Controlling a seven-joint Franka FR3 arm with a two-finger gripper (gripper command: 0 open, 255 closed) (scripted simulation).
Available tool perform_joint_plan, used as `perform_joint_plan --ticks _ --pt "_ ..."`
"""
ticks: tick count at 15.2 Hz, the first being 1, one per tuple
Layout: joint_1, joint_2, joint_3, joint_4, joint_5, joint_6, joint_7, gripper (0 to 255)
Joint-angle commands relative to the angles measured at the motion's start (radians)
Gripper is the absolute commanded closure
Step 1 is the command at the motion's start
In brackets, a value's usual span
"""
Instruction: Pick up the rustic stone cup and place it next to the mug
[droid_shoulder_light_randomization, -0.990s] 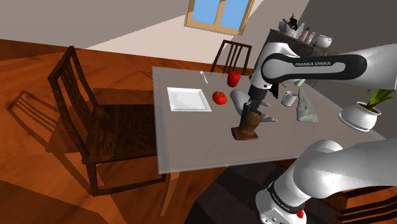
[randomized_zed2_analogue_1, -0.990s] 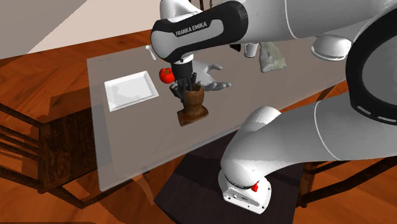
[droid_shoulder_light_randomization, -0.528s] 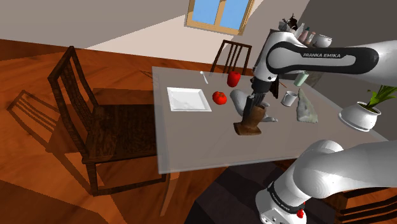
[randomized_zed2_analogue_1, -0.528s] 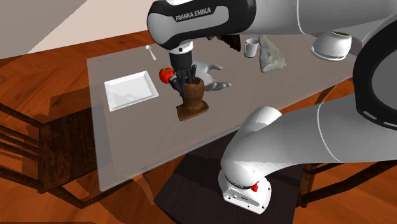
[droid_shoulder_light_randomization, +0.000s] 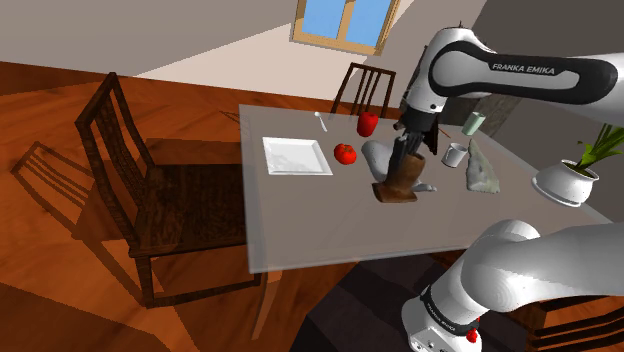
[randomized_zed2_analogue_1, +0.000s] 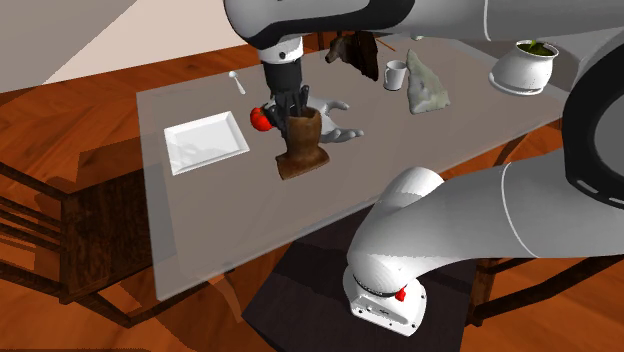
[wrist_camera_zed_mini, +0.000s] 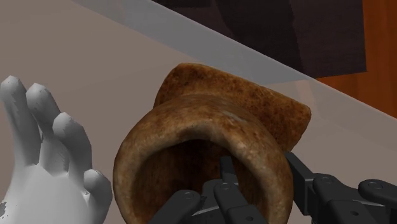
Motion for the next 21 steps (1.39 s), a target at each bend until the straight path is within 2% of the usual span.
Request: perform_joint_plan --ticks 1,16,21 --pt "0.001 -0.001 0.002 0.024 0.002 -0.025 0.001 255" --pt "0.009 0.017 0.017 0.235 0.016 -0.218 0.005 255" --pt "-0.027 0.055 -0.086 0.266 -0.051 -0.206 -0.119 255"
